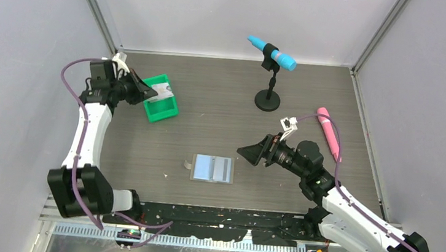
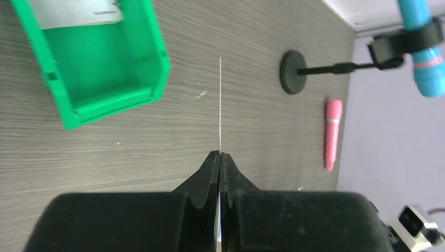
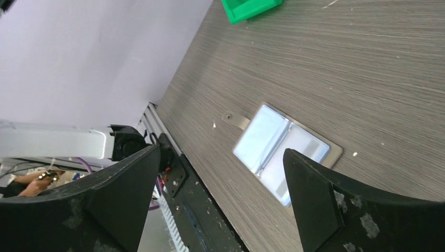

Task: Take the credit cards out of the card holder
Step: Place the credit card in the storage box, then remove the credit card from the card holder.

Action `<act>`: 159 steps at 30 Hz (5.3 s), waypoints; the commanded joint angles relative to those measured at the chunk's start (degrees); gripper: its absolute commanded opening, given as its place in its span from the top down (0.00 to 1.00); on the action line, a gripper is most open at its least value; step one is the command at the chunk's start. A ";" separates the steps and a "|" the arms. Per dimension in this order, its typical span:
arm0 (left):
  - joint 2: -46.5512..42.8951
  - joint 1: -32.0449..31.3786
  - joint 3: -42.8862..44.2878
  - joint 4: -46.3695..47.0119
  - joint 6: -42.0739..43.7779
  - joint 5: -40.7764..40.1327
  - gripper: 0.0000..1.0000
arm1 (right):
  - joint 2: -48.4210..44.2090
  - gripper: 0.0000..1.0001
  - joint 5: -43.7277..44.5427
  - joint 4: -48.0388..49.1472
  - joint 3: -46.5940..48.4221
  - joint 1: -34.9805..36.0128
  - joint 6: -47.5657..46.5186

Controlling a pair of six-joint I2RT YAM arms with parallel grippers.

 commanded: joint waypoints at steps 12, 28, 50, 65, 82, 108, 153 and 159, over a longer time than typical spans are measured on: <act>23.04 2.72 18.52 -6.27 5.88 -9.84 1.00 | 5.31 0.05 1.98 -5.02 6.96 -0.20 -5.37; 36.90 2.77 30.30 -9.17 6.60 -9.35 1.00 | 10.16 0.05 4.67 -4.08 9.14 -0.24 -5.00; 44.07 2.76 32.43 -5.11 5.84 -9.56 1.00 | 12.80 0.05 4.77 -3.40 9.69 -0.49 -4.24; 43.71 2.77 35.13 -8.24 6.94 -11.72 0.76 | 12.78 0.05 4.42 -3.72 9.66 -0.61 -3.63; 20.14 -1.98 19.38 -12.03 2.46 -9.63 0.64 | 10.10 0.01 10.13 -15.53 10.09 -1.16 -6.12; -5.84 -31.25 -21.17 0.57 0.44 -10.33 0.62 | 10.62 0.33 6.54 -6.38 -1.10 4.52 1.92; 6.63 -38.42 -36.01 20.50 -7.63 -7.68 0.82 | 35.70 0.48 11.98 1.94 6.99 12.02 2.04; 5.96 -38.96 -36.21 20.71 -8.09 -7.77 0.82 | 35.66 0.49 12.99 -0.04 7.61 12.05 1.52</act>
